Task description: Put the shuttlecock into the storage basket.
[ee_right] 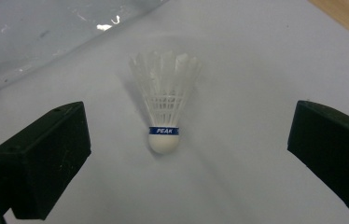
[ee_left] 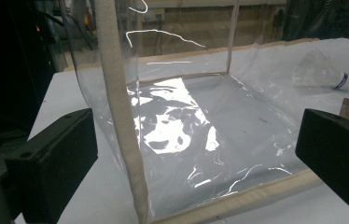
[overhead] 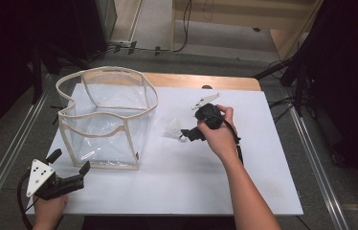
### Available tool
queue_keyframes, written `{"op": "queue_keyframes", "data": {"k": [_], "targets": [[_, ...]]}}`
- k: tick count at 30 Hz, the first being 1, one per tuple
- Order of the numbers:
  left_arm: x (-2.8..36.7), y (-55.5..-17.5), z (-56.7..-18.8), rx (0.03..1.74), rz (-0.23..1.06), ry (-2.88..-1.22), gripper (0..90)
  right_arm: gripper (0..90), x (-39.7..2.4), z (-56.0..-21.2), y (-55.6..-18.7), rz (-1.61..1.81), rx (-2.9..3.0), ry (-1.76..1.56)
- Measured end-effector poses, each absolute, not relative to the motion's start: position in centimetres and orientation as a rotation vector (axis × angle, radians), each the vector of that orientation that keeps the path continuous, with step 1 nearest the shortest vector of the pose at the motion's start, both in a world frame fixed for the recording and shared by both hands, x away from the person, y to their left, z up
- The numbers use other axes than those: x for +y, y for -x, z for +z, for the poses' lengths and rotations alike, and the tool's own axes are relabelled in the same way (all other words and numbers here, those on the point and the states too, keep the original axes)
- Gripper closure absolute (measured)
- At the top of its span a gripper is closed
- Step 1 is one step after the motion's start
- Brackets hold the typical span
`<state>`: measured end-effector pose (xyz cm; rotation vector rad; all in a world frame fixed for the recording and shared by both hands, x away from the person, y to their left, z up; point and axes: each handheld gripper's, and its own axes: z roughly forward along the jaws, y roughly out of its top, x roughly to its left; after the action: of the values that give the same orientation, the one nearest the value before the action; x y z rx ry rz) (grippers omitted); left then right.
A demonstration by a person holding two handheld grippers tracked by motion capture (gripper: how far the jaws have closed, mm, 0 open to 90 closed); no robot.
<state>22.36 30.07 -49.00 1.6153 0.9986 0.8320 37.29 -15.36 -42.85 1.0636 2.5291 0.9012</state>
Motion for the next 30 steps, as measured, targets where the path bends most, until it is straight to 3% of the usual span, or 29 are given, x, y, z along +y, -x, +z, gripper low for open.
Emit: {"op": "queue_keyframes", "data": {"k": [20, 21, 30], "targets": [[30.0, -22.3, -49.0, 0.997, 0.832, -1.619, 0.0, 0.0, -13.5, -45.2, -38.9, 0.741, 2.648, -1.128], [30.0, -22.3, -49.0, 0.997, 0.832, -1.618, 0.0, 3.8, -13.5, -45.3, -38.9, 0.727, 2.649, -1.13], [30.0, -22.3, -49.0, 0.995, 0.833, -1.619, 0.0, 8.8, -12.9, -46.0, -39.2, 0.69, 2.681, -1.168]]}}
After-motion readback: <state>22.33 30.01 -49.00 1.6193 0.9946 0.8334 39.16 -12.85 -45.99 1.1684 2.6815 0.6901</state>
